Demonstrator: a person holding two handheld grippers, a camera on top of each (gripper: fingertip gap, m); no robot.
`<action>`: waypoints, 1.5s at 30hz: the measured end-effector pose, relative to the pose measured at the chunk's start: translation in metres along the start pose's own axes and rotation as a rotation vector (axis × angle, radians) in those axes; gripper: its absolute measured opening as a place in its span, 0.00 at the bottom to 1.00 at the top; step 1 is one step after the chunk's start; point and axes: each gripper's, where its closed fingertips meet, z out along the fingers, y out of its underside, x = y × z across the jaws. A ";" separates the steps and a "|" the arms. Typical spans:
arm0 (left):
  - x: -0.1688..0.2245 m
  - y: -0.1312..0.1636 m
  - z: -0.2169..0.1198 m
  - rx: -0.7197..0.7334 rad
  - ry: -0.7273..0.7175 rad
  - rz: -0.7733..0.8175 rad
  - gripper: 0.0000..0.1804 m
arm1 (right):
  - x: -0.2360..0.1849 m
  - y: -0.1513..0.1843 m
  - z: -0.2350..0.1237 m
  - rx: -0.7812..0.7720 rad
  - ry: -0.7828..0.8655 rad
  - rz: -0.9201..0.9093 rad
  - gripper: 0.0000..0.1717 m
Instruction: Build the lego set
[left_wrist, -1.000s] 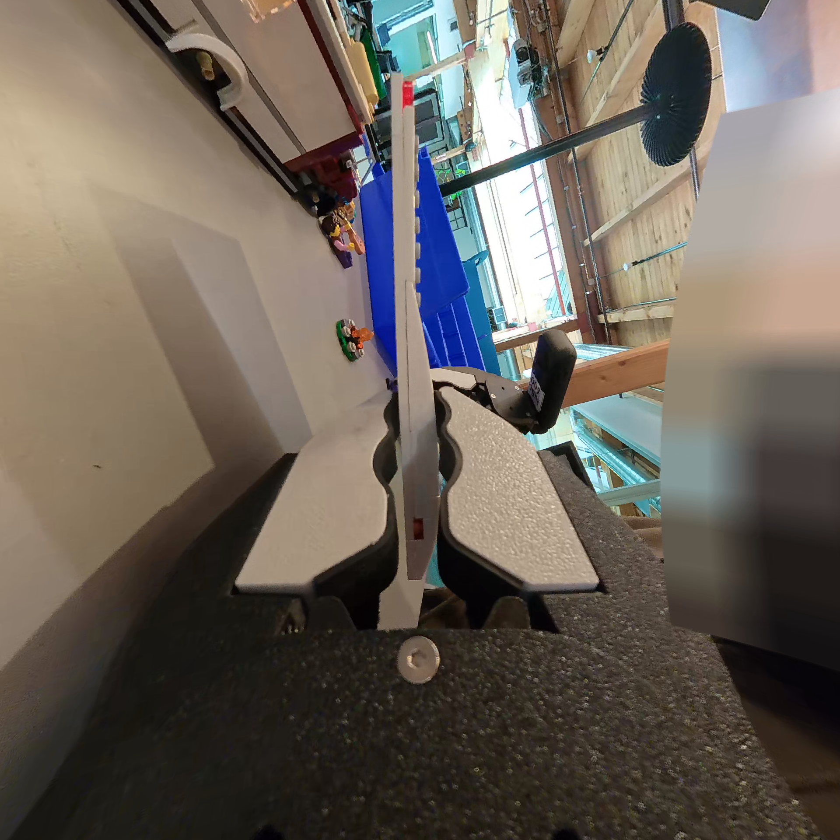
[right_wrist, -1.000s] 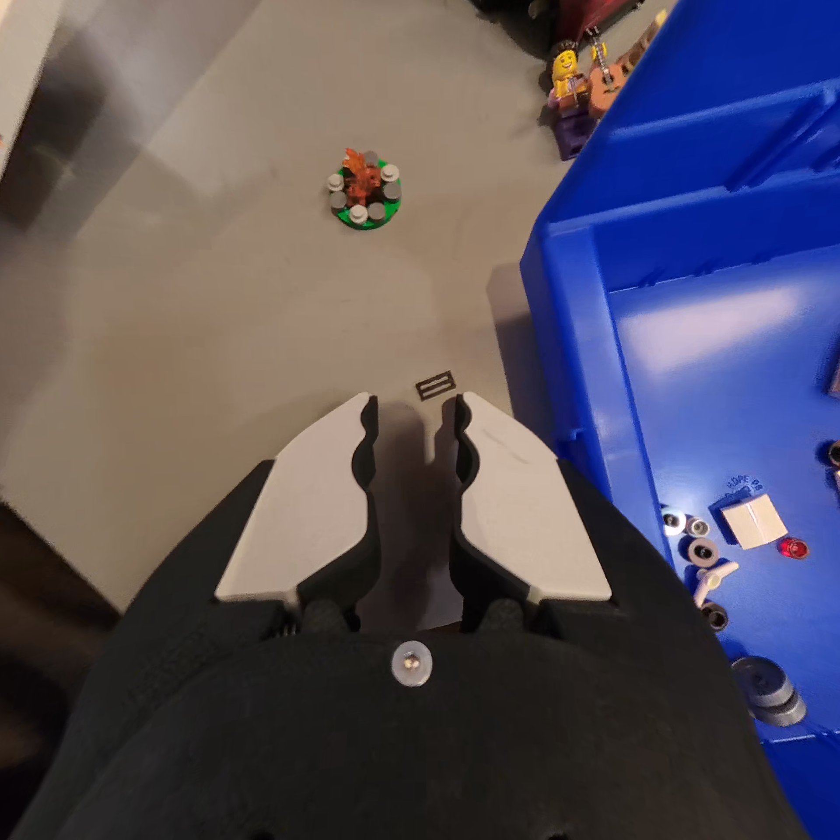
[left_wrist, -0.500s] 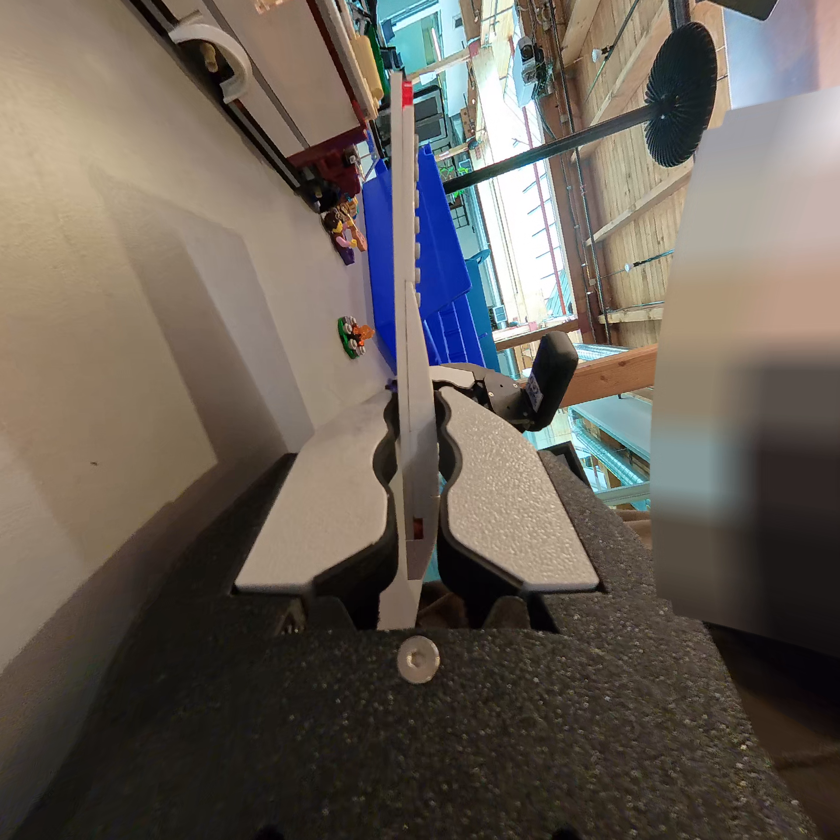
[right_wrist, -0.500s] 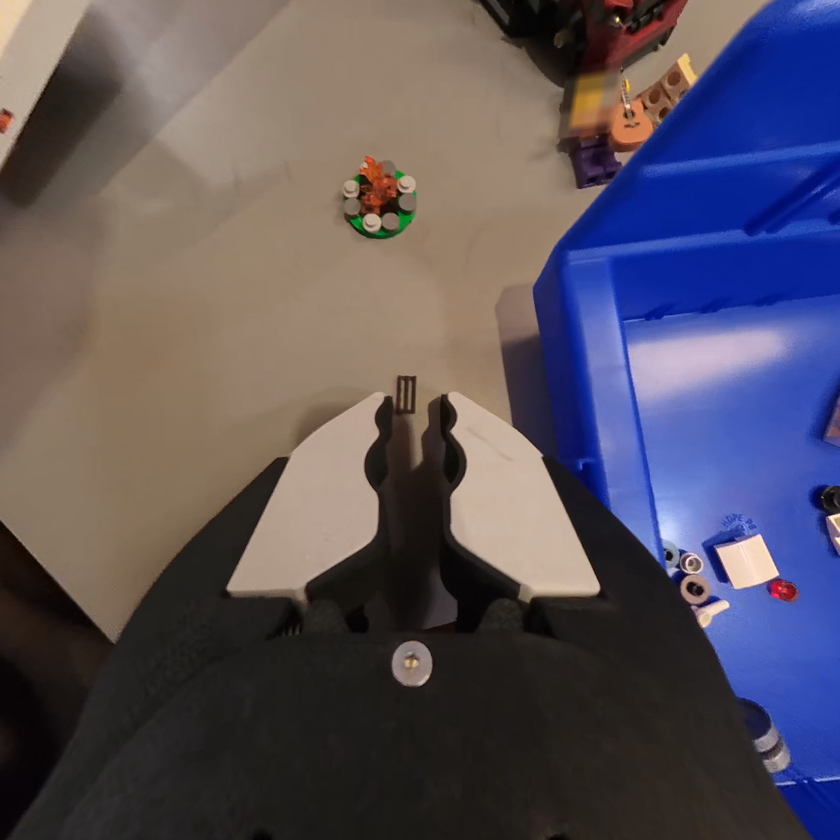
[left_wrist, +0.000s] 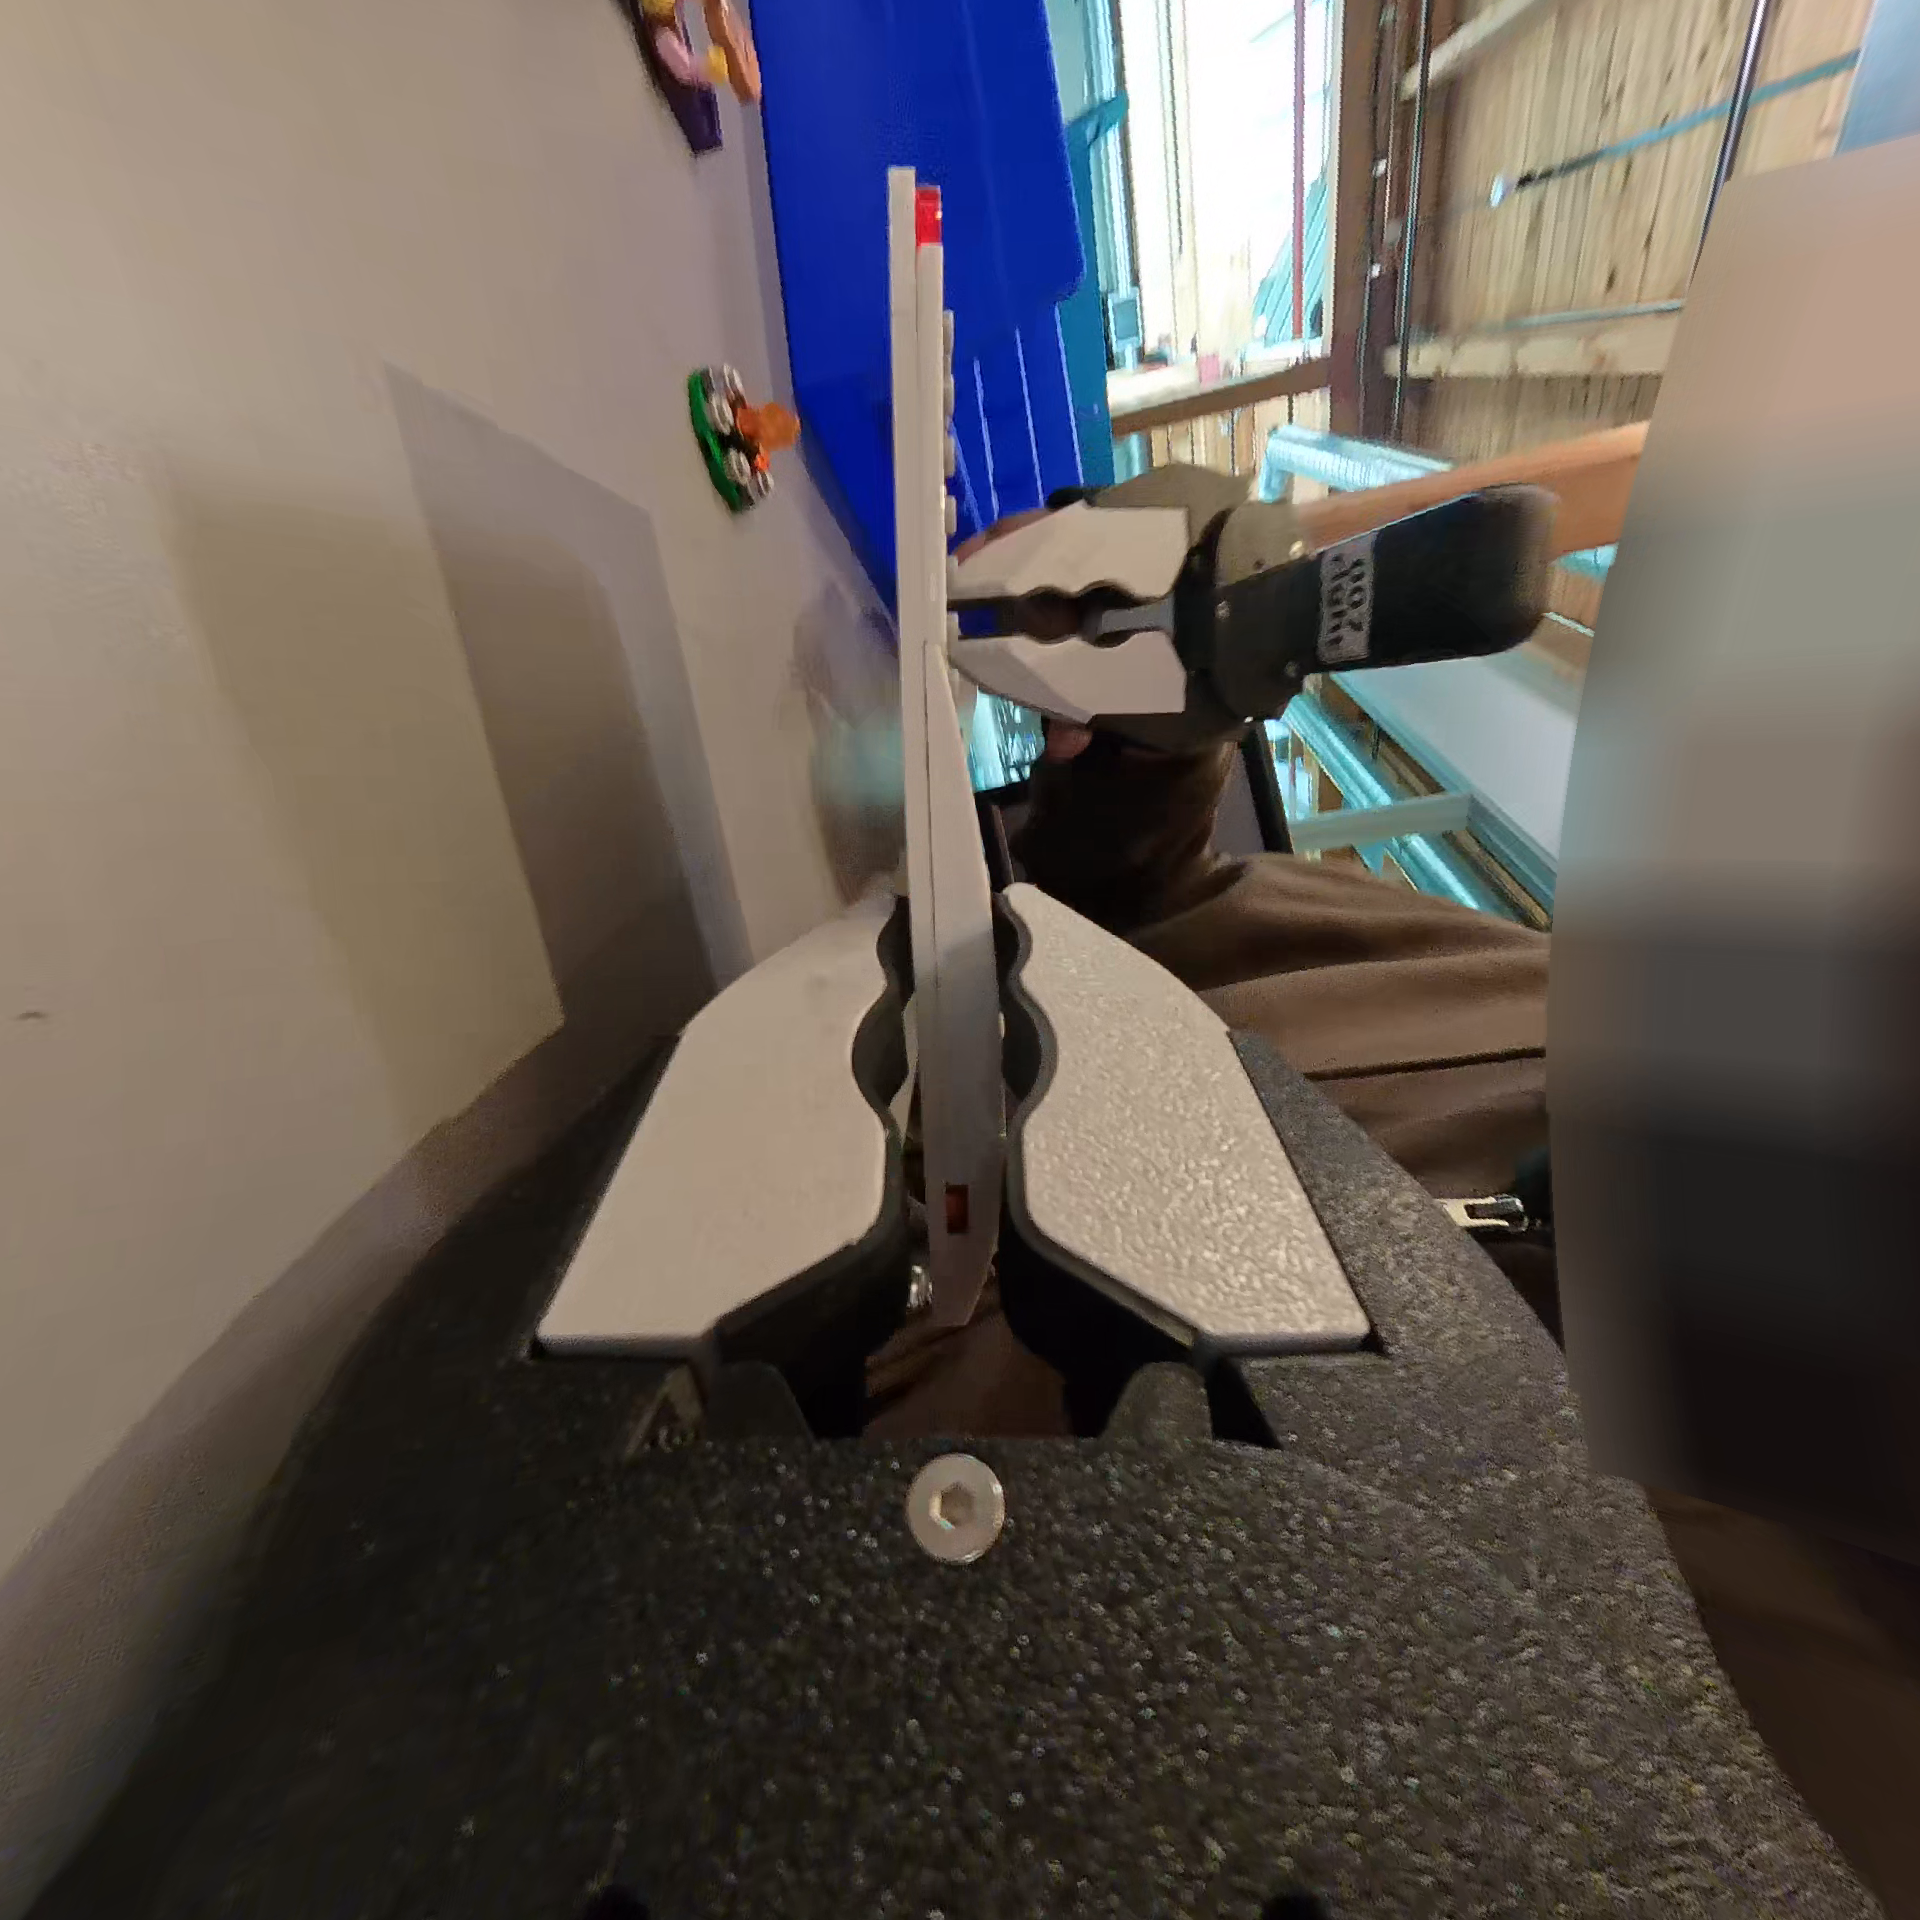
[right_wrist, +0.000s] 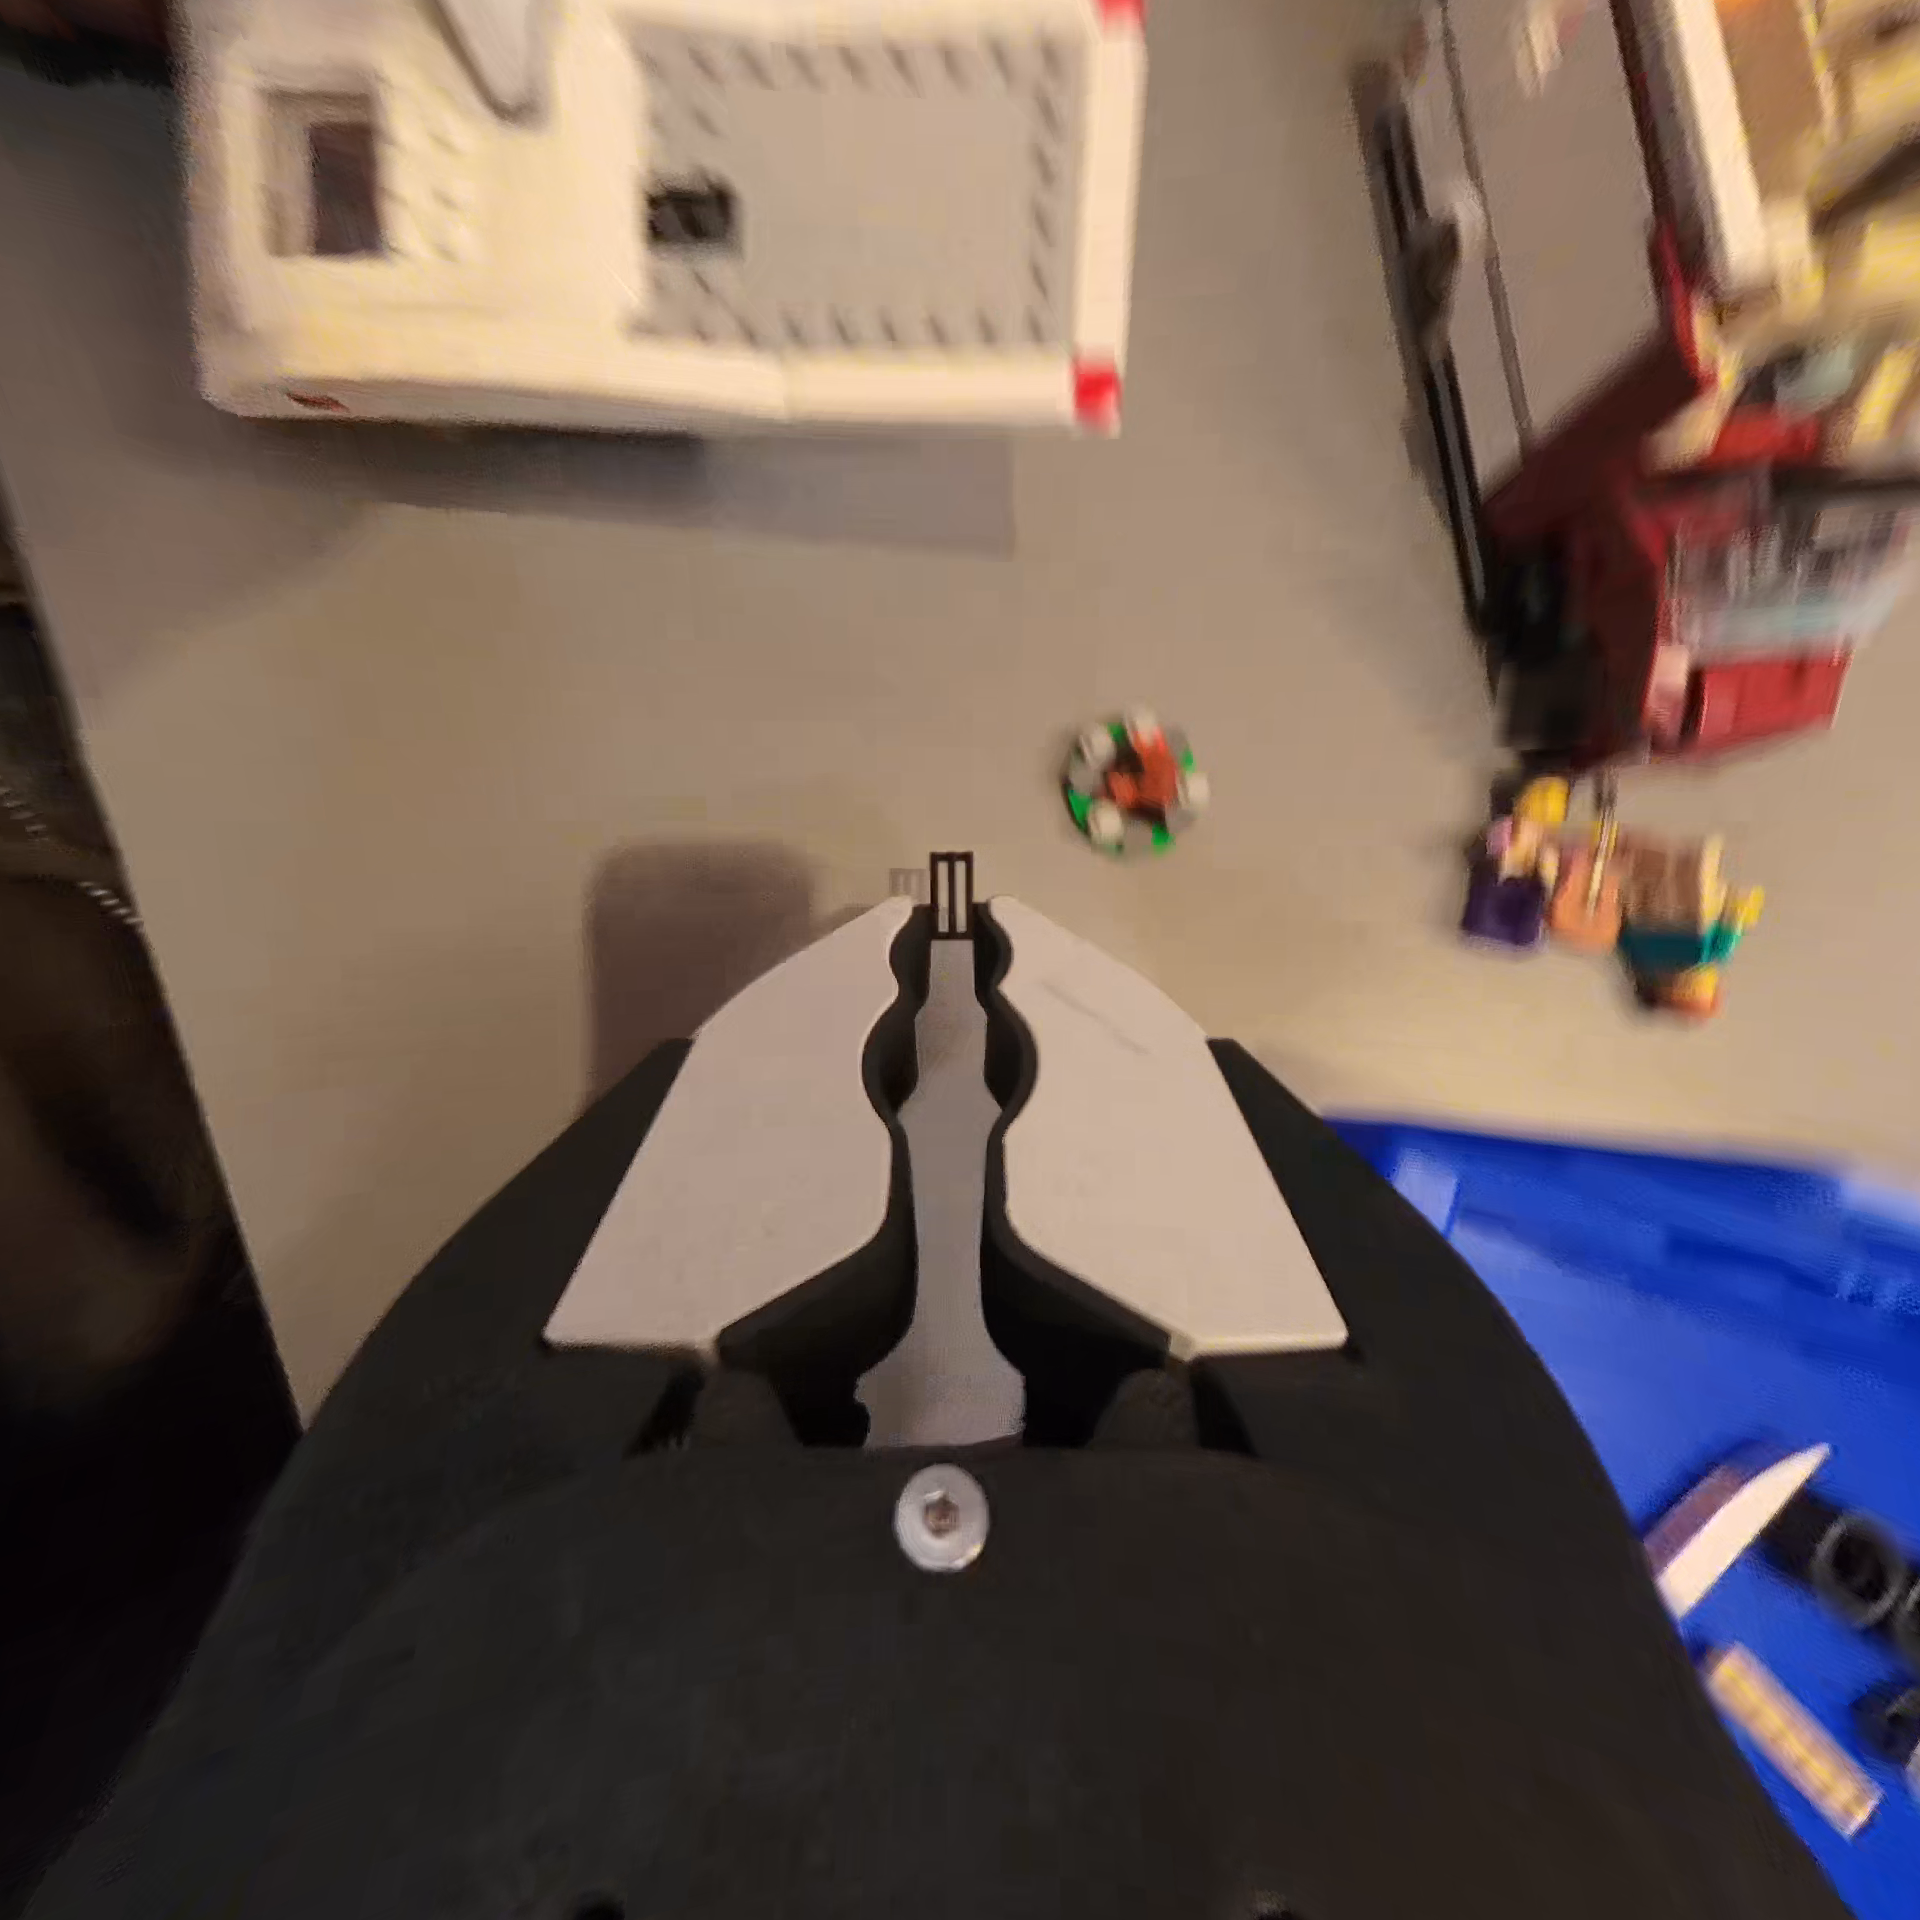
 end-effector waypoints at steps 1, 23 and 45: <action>0.002 0.002 0.000 -0.034 0.007 -0.010 0.08 | -0.005 -0.014 0.000 0.017 -0.025 -0.068 0.04; 0.010 0.035 0.008 -0.180 0.094 -0.053 0.08 | -0.069 -0.090 0.033 -0.023 -0.435 -0.729 0.04; 0.008 0.041 0.017 -0.203 0.092 -0.054 0.08 | -0.072 -0.076 0.034 -0.071 -0.502 -0.794 0.05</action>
